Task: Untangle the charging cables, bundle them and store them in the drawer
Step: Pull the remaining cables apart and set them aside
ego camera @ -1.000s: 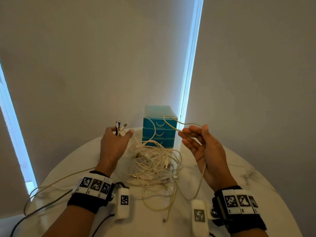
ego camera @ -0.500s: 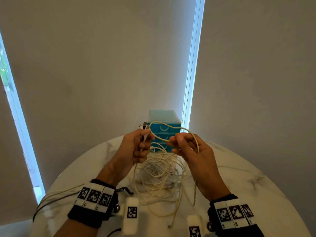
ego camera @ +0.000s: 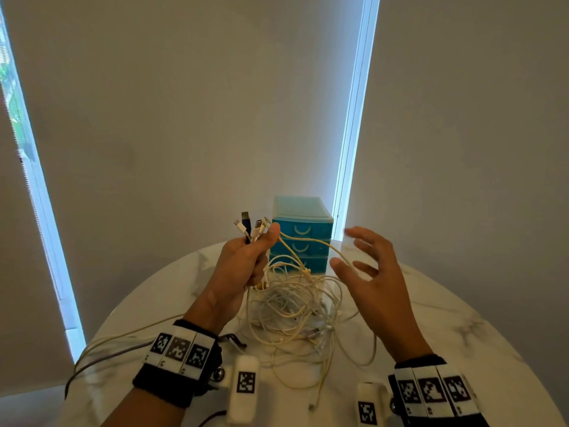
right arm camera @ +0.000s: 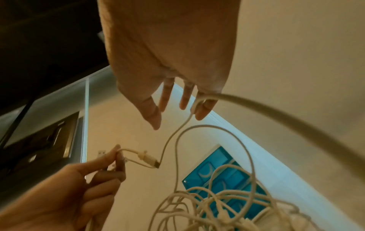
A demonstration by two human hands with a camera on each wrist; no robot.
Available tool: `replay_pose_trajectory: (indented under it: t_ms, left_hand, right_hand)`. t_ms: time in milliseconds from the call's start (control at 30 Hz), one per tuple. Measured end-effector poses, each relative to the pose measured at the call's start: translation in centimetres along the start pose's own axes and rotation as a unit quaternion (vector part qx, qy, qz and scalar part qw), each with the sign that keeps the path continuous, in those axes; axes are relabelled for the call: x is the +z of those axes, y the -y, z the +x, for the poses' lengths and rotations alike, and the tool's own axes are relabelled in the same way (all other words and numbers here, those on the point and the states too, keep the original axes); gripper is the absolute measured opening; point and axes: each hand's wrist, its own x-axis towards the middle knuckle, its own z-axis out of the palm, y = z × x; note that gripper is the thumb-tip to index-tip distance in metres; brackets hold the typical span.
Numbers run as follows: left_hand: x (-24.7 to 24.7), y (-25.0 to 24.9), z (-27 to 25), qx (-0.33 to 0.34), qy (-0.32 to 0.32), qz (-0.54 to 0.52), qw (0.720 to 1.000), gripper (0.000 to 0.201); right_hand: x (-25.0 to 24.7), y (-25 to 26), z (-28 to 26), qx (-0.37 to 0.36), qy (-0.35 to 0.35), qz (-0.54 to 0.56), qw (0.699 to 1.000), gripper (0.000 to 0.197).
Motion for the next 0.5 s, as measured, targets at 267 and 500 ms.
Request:
replay_pose_trajectory:
  t_ms: [267,500]
  left_hand:
    - [-0.2,-0.1,0.2,-0.036,0.024,-0.051,0.998,0.034]
    - [0.2,0.1,0.1,-0.067,0.036,-0.021,0.997,0.042]
  right_hand:
    - [1.6,-0.3,-0.4,-0.122,0.122,-0.126,0.977,0.051]
    - [1.8,0.5,-0.6,-0.174,0.145,-0.071,0.971,0.039]
